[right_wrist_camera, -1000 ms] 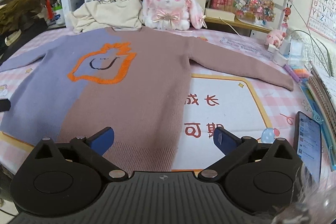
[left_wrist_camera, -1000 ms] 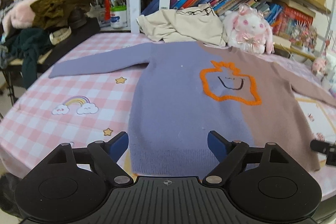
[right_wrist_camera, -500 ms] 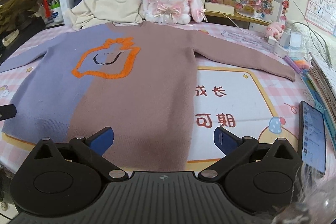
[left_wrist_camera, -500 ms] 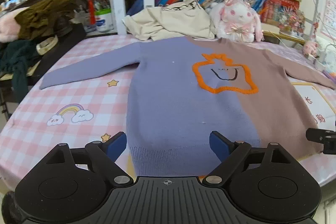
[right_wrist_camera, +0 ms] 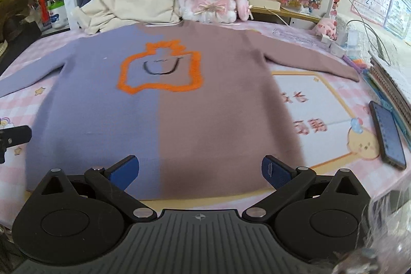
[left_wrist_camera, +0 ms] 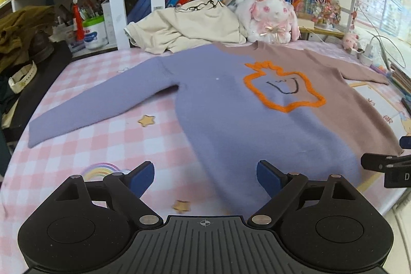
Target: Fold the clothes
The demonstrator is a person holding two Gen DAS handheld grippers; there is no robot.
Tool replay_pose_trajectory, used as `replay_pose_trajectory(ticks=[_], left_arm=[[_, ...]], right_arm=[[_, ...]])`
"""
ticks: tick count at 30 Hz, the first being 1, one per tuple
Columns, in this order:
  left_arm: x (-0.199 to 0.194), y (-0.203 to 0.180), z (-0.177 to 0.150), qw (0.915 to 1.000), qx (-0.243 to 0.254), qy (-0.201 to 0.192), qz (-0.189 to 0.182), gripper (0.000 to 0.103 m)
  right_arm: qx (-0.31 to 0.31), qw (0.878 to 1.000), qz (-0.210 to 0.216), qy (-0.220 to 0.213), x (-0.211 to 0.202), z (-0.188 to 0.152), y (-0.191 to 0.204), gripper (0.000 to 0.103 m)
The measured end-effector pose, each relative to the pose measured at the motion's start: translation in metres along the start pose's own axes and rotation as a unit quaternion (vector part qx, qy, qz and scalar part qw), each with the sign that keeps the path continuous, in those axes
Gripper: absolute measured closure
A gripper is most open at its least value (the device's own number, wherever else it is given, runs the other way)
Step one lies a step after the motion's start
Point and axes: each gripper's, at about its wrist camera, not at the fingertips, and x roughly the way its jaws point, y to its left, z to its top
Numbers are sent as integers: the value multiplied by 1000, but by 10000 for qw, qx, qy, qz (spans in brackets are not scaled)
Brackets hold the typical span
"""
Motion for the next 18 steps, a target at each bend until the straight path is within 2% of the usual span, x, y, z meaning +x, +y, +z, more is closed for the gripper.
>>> replay_pose_trajectory(ticks=[9, 18], left_arm=[[3, 54, -1, 9999, -43, -46, -89, 14], [11, 118, 3, 9964, -732, -144, 402, 13]], right_arm=[[131, 9998, -149, 14, -4, 0, 48, 0], [-46, 9998, -171, -119, -2, 14, 73, 0]])
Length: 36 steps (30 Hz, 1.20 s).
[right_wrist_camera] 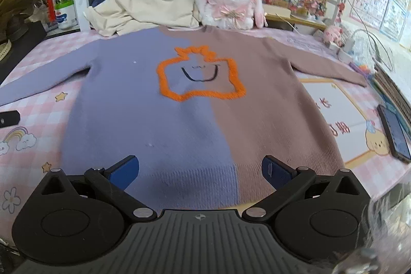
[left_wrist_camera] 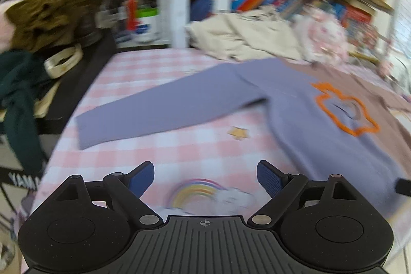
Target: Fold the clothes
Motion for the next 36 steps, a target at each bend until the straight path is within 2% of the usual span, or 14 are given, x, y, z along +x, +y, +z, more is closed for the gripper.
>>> replay_pose_trajectory(ticks=[6, 12, 22, 29, 32, 36], left_arm=[[17, 39, 9, 9981, -540, -19, 300, 13], [31, 61, 14, 9950, -910, 35, 410, 13], [43, 70, 18, 9938, -981, -100, 511, 14], [51, 83, 19, 9904, -1208, -260, 626, 18], [56, 93, 20, 9867, -1442, -241, 707, 22], [58, 111, 19, 9739, -2026, -172, 1011, 23]], right_arm=[[-172, 9998, 71, -55, -1, 7, 8, 0], [-205, 9998, 36, -64, -3, 10, 7, 0], [-8, 9999, -99, 58, 2, 11, -2, 0], [29, 9998, 92, 151, 6, 13, -5, 0], [-109, 9998, 109, 148, 7, 15, -2, 0], [-149, 9997, 85, 155, 8, 15, -4, 0]])
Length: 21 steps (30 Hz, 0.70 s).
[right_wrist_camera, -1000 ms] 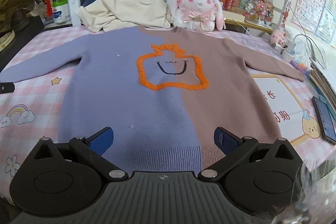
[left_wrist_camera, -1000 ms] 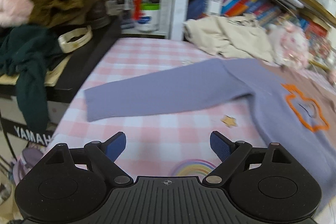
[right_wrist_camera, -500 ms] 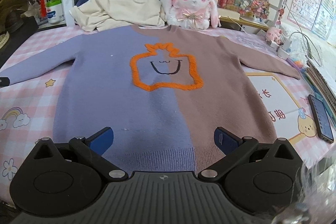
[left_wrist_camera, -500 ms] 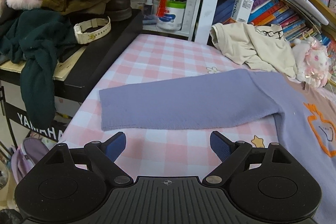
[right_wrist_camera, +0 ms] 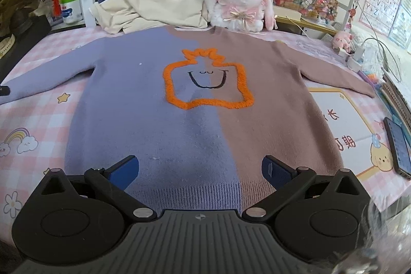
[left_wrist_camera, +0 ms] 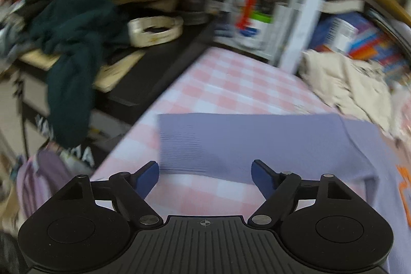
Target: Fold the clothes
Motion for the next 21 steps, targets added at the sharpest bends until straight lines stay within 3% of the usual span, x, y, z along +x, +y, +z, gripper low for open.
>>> replay_pose_trajectory(ticks=[6, 10, 13, 18, 21], left_arm=[[10, 15, 11, 9961, -787, -26, -392, 30], [20, 14, 10, 9793, -1535, 206, -1305, 35], [25, 0, 3, 9705, -1668, 376, -1697, 35], [27, -1, 4, 9717, -1837, 170, -1473, 38], [29, 20, 11, 9645, -2281, 83, -1329, 41]], right_arm=[[104, 9999, -48, 62, 4, 1, -7, 0], [110, 9999, -46, 80, 5, 1, -8, 0], [123, 9999, -53, 85, 6, 1, -9, 0], [152, 9998, -77, 91, 7, 0, -11, 0], [186, 9997, -117, 103, 6, -1, -15, 0]])
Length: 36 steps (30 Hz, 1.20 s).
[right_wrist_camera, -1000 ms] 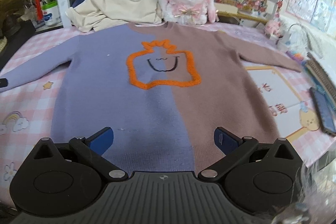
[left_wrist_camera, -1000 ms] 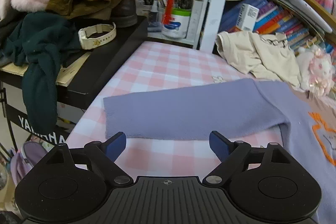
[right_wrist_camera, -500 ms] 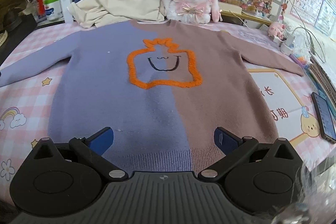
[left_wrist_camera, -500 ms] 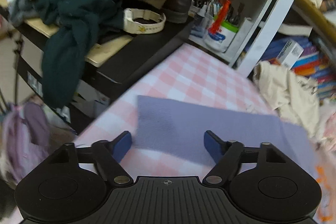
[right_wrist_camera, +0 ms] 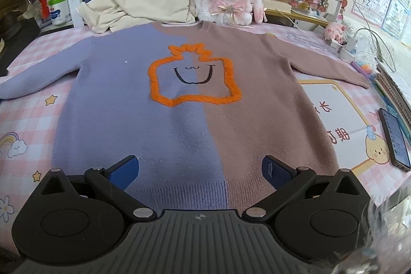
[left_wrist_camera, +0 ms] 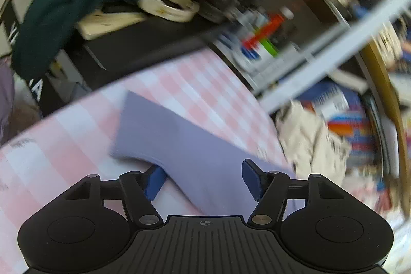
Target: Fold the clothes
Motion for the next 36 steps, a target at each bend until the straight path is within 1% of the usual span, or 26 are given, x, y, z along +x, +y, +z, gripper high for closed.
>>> replay_pose_trajectory(ticks=[4, 5, 7, 9, 11, 12, 13, 16, 18, 20, 22, 24, 27, 31, 36], left_arm=[[0, 8, 8, 9998, -172, -14, 93, 54], [-1, 11, 8, 9996, -265, -37, 105, 59], [-2, 15, 8, 9988, -467, -81, 120, 63], [-1, 21, 8, 9968, -786, -112, 85, 70], [1, 28, 10, 9949, -992, -105, 118, 85], [2, 31, 11, 9941, -1075, -98, 142, 91], [3, 33, 11, 9938, -1090, -91, 181, 99], [5, 32, 11, 9942, -1042, -133, 248, 100], [4, 24, 10, 9954, -863, -159, 373, 100], [2, 15, 9, 9969, -681, -180, 357, 100], [-2, 0, 8, 9988, -383, -232, 213, 100], [-5, -20, 6, 9996, -33, -267, 72, 100], [-9, -56, -1, 9983, 469, -301, -185, 100], [-10, -111, -22, 9934, 992, -271, -507, 100], [-2, -181, -57, 9860, 1453, -107, -816, 100]], right_arm=[[189, 9998, -85, 73, 2, -1, -8, 0], [232, 9996, -101, 96, 3, -1, -10, 0], [262, 9995, -113, 131, 4, -1, -11, 0], [186, 9997, -122, 137, 5, -1, -9, 0], [81, 9998, -114, 119, 4, -2, -7, 0], [40, 9999, -112, 113, 4, -2, -7, 0], [5, 9999, -110, 109, 4, -2, -7, 0], [-79, 9998, -119, 105, 4, -2, -11, 0], [-98, 9998, -144, 99, 6, -1, -16, 0], [-87, 9998, -143, 102, 8, 0, -21, 0], [-68, 9999, -113, 110, 11, 1, -29, 0], [-53, 9999, -50, 121, 15, 4, -37, 0], [-69, 9998, 90, 132, 24, 9, -49, 0], [-258, 9992, 277, 101, 35, 20, -70, 0], [-435, 9977, 519, 82, 47, 30, -102, 0]])
